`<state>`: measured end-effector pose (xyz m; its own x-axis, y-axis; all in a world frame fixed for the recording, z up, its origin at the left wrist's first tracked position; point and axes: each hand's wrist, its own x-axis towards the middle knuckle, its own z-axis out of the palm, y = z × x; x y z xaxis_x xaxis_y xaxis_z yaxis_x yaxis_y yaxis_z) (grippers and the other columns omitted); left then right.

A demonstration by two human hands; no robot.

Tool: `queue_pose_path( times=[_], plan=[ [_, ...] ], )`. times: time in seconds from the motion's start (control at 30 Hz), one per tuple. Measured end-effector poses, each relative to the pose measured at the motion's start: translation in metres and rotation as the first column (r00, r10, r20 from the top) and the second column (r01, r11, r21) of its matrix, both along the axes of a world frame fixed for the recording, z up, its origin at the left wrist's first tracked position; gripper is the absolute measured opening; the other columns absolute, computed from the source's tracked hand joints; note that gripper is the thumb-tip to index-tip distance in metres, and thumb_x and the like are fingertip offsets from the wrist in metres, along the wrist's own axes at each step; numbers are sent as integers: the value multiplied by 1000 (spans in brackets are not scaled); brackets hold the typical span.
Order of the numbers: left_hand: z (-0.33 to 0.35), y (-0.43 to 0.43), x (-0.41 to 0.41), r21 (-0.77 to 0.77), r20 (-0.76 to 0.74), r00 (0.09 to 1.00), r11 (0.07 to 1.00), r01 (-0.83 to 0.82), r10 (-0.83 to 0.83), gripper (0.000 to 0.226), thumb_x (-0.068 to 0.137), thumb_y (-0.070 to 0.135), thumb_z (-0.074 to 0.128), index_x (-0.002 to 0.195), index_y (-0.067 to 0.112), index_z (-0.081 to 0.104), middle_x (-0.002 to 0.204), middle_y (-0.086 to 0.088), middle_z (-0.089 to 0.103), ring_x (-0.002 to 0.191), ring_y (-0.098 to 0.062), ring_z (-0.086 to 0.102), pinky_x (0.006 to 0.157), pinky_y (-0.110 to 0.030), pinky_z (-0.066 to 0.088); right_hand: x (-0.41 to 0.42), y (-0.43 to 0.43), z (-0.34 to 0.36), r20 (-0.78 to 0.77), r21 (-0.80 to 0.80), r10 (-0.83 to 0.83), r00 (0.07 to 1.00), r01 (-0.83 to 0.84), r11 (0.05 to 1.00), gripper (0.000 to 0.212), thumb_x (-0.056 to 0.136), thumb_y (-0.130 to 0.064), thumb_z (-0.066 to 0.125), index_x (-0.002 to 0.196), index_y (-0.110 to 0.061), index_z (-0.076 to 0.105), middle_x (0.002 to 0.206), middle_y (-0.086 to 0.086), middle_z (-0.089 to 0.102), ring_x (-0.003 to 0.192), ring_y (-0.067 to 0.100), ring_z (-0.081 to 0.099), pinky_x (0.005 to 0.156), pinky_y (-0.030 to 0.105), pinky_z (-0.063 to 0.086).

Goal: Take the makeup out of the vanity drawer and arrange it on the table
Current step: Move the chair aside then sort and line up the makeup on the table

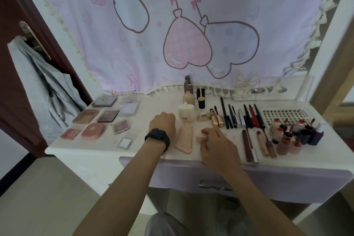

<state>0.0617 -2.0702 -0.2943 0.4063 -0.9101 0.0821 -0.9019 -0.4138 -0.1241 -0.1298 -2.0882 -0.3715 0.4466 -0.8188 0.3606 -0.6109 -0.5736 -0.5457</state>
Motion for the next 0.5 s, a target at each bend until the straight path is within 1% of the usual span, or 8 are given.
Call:
queue_pose_path(
  times=[0.07,0.17,0.23,0.3,0.37,0.43,0.5],
  plan=[
    [2,-3,-2,45,49,999,999,20,-23,15,96,4,46,82,11,50,96,-12,61,84,-30,60,63,-33,41,0,0,0,4,-2,3,1000,-3,1000,34,92,-29,57,125,-26,53,117,-6,59,75,8,52,61,18,34],
    [4,-4,1,67,79,996,997,26,-31,15,95,3,44,85,10,52,97,-13,62,81,-29,57,64,-34,42,1,0,0,-13,-9,-11,1000,11,1000,34,92,-30,55,126,-27,53,116,-7,59,75,7,51,59,13,29],
    [3,-4,6,45,71,997,999,24,-28,16,97,6,41,88,8,55,98,-13,62,84,-31,60,63,-35,42,1,0,0,-14,-4,-10,1000,9,1000,35,93,-31,54,127,-27,53,116,-7,59,76,8,53,60,16,33],
    [2,-2,12,24,33,999,1000,13,-14,19,97,12,43,95,9,62,97,-11,63,81,-31,60,63,-34,44,1,0,0,-9,5,-6,1000,6,1000,35,93,-31,53,128,-27,52,117,-7,59,78,8,55,64,20,37],
    [2,-1,16,7,-29,999,1000,-19,19,17,97,23,51,98,16,66,97,-7,65,79,-28,60,64,-33,47,1,0,0,-2,6,-4,1000,4,1000,36,93,-31,53,128,-27,52,117,-7,59,77,7,54,64,20,37],
    [2,1,20,-14,-91,994,998,-56,55,16,95,34,56,100,22,66,100,-4,65,80,-26,59,65,-31,46,1,0,-1,1,0,-4,1000,4,1000,36,92,-31,53,128,-27,52,116,-8,59,77,7,54,64,20,37],
    [0,1,23,-23,-123,990,997,-77,74,18,93,40,58,103,26,64,102,-3,64,79,-25,55,67,-31,45,1,0,-1,9,1,-1,1000,1,1000,36,93,-30,54,128,-26,52,116,-7,59,77,8,54,65,21,41]
  ],
)
